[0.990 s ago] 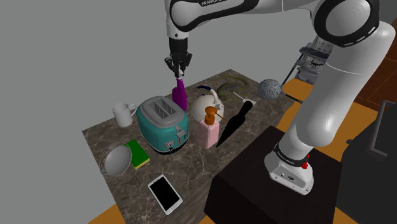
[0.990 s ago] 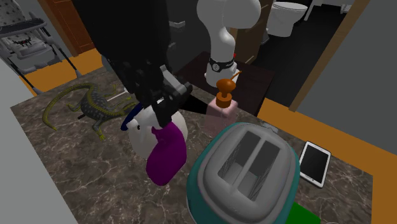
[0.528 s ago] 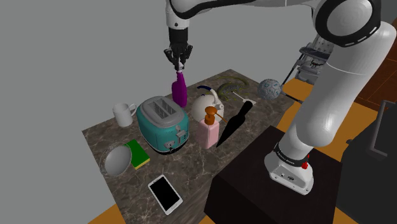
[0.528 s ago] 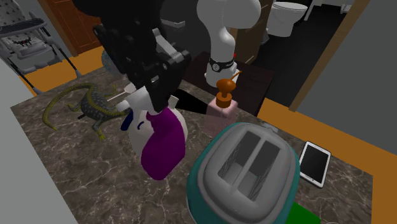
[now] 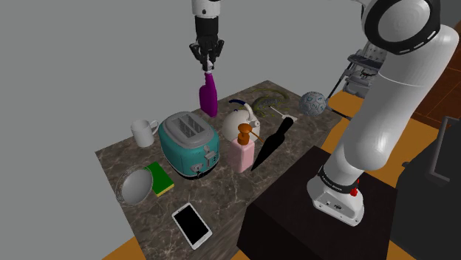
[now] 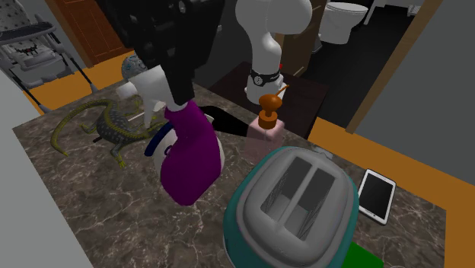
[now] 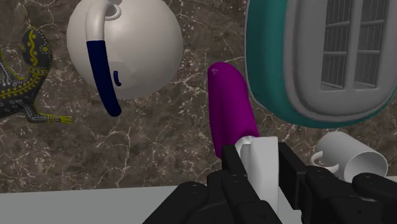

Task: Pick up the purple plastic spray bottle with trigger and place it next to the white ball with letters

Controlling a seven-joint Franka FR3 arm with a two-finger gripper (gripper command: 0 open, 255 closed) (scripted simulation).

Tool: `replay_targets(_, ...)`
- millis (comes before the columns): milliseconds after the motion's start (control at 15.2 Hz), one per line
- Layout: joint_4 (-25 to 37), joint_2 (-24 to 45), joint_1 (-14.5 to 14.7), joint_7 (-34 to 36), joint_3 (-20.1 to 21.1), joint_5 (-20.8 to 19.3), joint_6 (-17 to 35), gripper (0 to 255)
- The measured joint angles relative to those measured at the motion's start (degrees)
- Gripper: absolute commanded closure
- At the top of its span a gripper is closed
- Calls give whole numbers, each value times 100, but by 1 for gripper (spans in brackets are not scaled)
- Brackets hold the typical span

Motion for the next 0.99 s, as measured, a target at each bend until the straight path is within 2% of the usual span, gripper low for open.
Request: replay_targets(990, 1593, 329, 32, 28, 18, -42, -1267, 255)
